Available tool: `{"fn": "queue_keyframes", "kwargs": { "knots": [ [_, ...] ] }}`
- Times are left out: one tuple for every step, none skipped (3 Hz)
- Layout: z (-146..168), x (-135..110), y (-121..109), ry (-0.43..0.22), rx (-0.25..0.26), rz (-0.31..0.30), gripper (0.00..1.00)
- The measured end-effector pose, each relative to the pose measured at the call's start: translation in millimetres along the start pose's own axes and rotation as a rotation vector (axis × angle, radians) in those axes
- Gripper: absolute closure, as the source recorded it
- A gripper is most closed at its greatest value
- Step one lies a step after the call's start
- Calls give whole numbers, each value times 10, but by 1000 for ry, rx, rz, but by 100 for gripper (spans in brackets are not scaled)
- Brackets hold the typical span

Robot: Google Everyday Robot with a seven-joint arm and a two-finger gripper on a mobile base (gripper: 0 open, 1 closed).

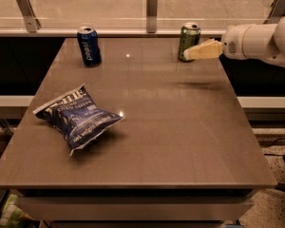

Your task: Move green can near blue chip bag

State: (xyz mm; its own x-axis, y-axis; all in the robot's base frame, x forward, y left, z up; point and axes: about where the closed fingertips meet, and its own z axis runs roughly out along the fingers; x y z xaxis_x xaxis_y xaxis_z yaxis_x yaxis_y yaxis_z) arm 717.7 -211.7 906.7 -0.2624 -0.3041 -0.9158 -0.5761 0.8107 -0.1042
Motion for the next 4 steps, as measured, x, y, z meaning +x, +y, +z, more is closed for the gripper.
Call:
{"fn": "queue_keyframes", "kwargs": {
  "knots": [
    [141, -47, -48, -45, -15, 21, 0],
    [289, -119, -56, -67, -37, 23, 0],
    [439, -167, 0, -82, -62, 24, 0],
    [590, -227, 39, -95, -88, 22, 0]
  ]
}}
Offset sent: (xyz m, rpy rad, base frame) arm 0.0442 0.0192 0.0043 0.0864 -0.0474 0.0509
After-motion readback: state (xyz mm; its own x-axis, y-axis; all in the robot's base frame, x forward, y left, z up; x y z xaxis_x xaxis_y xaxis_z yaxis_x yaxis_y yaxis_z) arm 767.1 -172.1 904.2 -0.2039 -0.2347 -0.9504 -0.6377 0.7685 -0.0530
